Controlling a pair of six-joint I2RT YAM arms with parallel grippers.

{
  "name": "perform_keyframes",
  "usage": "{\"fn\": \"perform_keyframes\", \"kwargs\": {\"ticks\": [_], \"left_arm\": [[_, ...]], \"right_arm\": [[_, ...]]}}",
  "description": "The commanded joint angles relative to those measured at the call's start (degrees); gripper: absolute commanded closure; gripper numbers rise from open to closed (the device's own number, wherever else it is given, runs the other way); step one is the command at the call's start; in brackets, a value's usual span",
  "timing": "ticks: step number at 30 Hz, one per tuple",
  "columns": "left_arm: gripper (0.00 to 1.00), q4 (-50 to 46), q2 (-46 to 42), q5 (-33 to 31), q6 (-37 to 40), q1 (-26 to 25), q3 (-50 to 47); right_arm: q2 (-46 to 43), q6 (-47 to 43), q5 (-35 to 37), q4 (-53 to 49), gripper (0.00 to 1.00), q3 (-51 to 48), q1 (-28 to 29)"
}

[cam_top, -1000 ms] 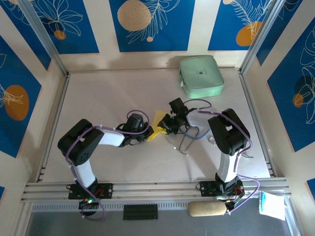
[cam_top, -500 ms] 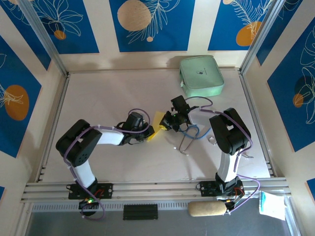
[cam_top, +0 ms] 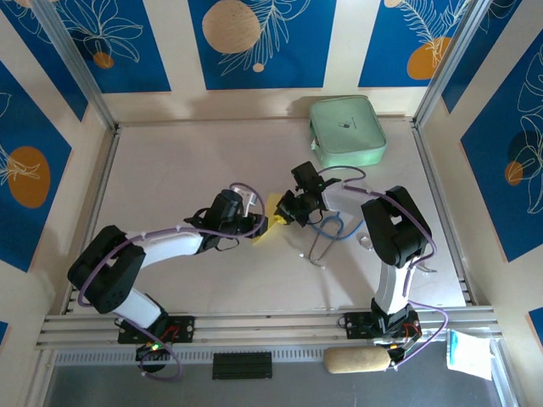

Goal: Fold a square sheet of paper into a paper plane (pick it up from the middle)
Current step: Fold the wing for the fifth time at the center of the table.

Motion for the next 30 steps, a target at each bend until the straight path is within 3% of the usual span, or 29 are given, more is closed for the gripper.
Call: {"fn": "perform_keyframes", "kwargs": {"ticks": [1, 12, 30], "left_arm": [[0.51, -2.49, -0.35, -2.87, 12.99, -1.85, -0.61], [0.55, -6.66, 6.95, -4.10, 24.64, -5.12, 5.20], [0.75, -6.74, 9.08, -2.53, 28.88, -5.18, 4.88]], "right_arm": [[1.04, 1.66, -0.94, -3.88, 1.00, 1.99, 0.31], [1.32, 1.99, -1.47, -5.96, 1.00, 3.03, 0.11], [2.20, 1.93, -2.17, -7.57, 1.00, 4.00, -0.21]]}}
